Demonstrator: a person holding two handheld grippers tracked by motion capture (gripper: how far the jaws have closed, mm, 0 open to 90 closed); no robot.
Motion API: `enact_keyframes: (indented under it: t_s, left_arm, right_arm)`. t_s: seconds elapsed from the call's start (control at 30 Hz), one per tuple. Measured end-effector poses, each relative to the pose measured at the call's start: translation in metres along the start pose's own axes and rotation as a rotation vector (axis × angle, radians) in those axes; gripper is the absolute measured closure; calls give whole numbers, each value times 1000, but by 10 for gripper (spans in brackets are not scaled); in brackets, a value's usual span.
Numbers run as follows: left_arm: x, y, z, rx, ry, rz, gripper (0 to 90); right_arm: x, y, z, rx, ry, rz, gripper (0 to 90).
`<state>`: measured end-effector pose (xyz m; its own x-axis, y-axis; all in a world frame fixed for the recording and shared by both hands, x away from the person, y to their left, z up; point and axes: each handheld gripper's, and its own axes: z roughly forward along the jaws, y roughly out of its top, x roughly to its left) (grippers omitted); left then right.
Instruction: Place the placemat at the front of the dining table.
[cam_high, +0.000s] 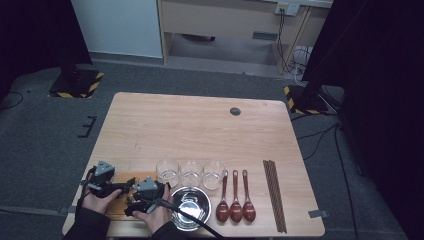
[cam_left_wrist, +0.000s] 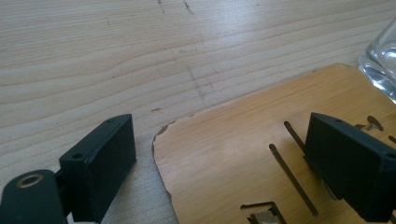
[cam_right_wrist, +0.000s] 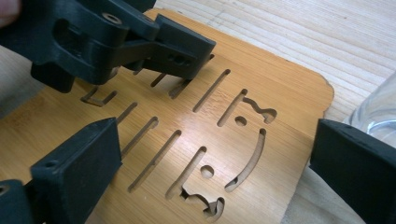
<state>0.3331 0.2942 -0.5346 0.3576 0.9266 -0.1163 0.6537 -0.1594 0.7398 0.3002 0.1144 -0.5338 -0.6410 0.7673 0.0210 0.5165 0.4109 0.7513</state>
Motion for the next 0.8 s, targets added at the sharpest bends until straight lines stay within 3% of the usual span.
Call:
enact_keyframes:
  t_s: [0.8]
  left_arm:
    - [-3,-1,0,2,23,-18,68]
  right_arm:
    - [4,-4,-3,-27,-43,55,69]
